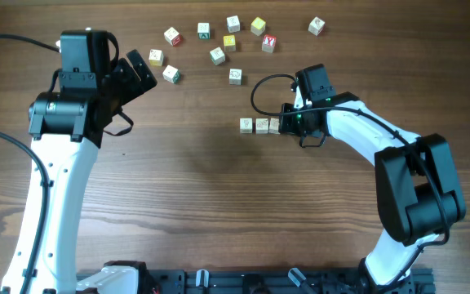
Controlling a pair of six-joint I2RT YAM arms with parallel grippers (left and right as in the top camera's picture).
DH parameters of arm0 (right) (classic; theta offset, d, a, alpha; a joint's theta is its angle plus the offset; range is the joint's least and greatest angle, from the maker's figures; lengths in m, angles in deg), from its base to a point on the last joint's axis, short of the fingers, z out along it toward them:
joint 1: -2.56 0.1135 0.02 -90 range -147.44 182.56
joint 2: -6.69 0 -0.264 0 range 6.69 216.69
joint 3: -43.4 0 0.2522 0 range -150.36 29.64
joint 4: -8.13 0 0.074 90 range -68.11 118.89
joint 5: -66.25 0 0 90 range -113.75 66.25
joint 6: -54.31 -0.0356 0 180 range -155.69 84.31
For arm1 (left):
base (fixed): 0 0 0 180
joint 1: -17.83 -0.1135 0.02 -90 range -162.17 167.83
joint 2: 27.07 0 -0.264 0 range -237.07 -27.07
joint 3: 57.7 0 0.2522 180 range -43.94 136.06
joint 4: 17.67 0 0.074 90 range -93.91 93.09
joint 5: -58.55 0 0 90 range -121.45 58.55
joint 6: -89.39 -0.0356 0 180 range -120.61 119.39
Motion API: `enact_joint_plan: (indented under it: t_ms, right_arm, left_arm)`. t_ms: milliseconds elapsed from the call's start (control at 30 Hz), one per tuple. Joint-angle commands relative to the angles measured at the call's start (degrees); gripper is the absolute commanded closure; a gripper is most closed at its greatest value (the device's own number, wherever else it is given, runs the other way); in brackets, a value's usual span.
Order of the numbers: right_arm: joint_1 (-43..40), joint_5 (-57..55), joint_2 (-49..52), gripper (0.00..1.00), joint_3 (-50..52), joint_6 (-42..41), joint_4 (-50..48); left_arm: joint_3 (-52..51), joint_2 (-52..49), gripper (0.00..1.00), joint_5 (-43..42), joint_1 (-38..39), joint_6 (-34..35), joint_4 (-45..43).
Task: Form a horizontal line
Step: 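Place the block at right end of the row with right gripper, then lift right gripper away and reach left gripper toward cluster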
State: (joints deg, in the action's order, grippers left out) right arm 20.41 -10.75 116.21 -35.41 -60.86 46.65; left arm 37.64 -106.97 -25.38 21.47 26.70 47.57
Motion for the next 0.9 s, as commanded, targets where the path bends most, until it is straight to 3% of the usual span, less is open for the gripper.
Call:
enact_joint_plan:
  t_ms: [0,500,733,867]
  right_arm:
    - [0.3,2.1,-0.2,0.95,0.0,1.2,-0.6]
    - [0.3,1.5,-0.2,0.92,0.0,4.5,-3.1]
    - [0.2,-9.8,-0.2,0.73,-0.3,4.0,-9.2]
    - [0.2,-9.8,-0.3,0.7,-2.7,4.2,-9.0]
  left_arm:
    - [0.1,0.8,0.0,-0.5,-0.3,0.5,0.0]
    - [0.1,0.8,0.0,-0.5,-0.3,0.5,0.0]
    - [0.1,0.8,0.0,-0.5,-0.3,0.5,0.0]
    - [0.1,0.8,0.0,-0.5,-0.3,0.5,0.0]
